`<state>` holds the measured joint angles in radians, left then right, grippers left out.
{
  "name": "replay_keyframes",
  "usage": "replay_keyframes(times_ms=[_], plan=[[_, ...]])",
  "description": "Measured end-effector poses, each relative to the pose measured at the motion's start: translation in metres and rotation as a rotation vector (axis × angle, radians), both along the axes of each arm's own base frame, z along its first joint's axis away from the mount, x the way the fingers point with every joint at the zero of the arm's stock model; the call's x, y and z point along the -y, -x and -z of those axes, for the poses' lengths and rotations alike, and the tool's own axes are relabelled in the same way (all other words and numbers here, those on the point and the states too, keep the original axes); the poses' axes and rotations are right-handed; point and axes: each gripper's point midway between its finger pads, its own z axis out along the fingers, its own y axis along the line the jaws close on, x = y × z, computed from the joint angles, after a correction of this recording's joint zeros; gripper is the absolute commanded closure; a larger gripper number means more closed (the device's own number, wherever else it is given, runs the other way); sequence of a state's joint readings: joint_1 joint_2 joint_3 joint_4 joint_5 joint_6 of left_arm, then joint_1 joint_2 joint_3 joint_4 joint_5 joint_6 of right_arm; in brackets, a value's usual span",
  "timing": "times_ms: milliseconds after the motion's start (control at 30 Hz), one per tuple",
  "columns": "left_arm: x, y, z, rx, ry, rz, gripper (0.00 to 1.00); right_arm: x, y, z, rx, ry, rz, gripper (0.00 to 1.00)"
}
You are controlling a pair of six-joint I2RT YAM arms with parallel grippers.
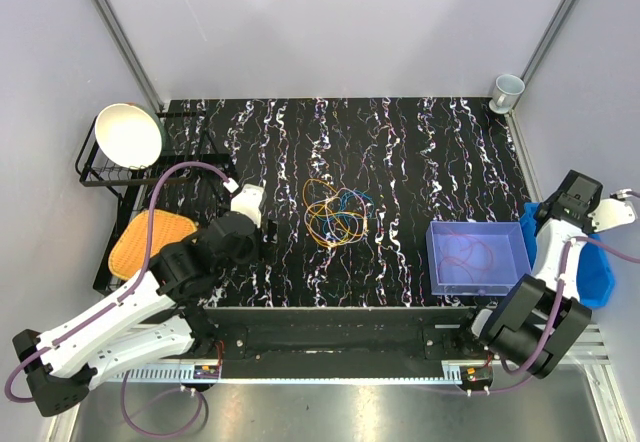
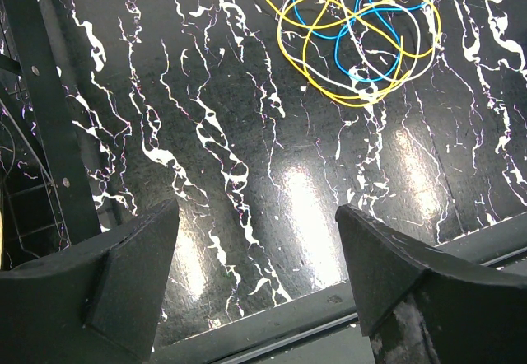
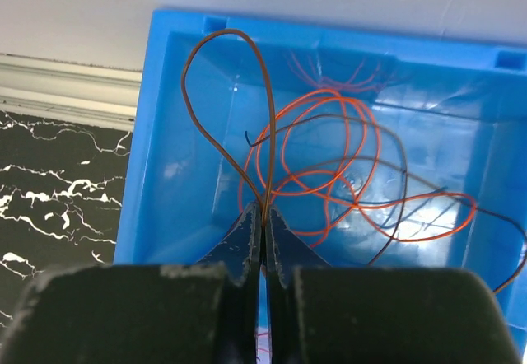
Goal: Untangle the cables
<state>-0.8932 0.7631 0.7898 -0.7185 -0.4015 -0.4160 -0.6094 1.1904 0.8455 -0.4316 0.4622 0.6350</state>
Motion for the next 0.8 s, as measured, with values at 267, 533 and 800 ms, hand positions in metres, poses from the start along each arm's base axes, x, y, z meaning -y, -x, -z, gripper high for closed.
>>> replay_keyframes(times_ms=[267,533,800], plan=[[0.0,0.0,0.0,0.002,0.0,0.001,0.19,-0.004,-0.002,0.013,-0.001,-0.042,0.008,0.76],[0.0,0.0,-0.001,0.004,-0.001,0.0,0.19,-0.007,-0.004,0.011,0.018,-0.05,-0.003,0.16],[0.0,0.0,-0.001,0.005,-0.002,-0.001,0.19,-0.026,-0.023,-0.027,0.17,-0.069,-0.125,0.11]])
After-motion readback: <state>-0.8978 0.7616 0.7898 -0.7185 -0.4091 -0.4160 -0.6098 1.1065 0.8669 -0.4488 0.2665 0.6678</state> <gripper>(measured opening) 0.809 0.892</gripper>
